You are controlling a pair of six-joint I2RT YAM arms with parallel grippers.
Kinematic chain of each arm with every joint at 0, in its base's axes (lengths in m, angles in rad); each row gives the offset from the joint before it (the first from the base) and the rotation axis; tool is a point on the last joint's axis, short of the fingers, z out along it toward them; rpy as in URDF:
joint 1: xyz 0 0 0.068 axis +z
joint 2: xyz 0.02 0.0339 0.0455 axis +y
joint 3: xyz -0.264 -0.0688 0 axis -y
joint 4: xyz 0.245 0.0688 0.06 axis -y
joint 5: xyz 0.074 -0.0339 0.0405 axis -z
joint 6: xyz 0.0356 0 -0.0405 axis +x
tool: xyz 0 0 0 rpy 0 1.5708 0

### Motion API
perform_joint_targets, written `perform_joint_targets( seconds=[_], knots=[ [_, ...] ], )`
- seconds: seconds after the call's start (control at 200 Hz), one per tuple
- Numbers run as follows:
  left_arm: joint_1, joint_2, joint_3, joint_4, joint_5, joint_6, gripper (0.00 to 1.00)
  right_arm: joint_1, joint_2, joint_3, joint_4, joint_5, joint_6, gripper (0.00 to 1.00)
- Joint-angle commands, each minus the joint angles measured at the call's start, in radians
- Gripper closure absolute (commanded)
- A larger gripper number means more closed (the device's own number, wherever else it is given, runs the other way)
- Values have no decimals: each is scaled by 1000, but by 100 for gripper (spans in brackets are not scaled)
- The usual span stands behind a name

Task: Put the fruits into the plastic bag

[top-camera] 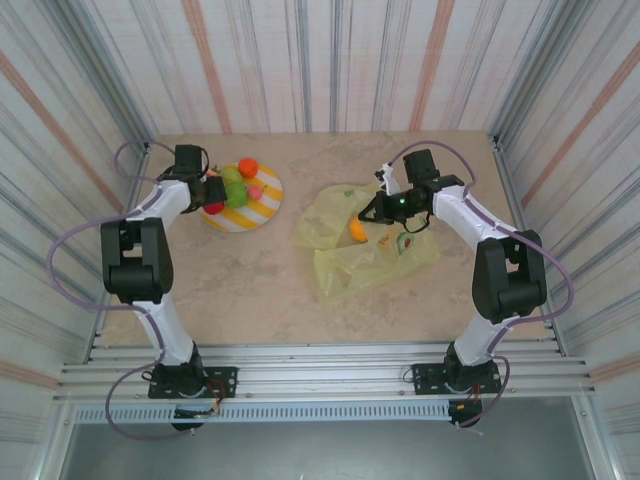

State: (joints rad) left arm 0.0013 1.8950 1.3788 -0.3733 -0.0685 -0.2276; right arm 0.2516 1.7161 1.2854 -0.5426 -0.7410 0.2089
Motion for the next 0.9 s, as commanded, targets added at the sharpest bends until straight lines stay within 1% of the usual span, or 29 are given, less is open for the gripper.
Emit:
perform_joint_targets(
  seconds=[0.0,0.311,0.501,0.706,0.892],
  knots=[
    [14,30,39,-34,17,22,22,3,18,31,-11,-20,17,100],
    [27,91,57,-33,29,22,24,5,21,32,-20,-15,14,100],
    [32,108,63,-35,40,27,29,6,21,25,-20,-12,14,100],
    [35,92,48,-22,49,25,37,11,23,20,-19,-9,17,100],
    [34,34,5,-1,39,11,39,10,15,15,-19,-5,18,100]
  ],
)
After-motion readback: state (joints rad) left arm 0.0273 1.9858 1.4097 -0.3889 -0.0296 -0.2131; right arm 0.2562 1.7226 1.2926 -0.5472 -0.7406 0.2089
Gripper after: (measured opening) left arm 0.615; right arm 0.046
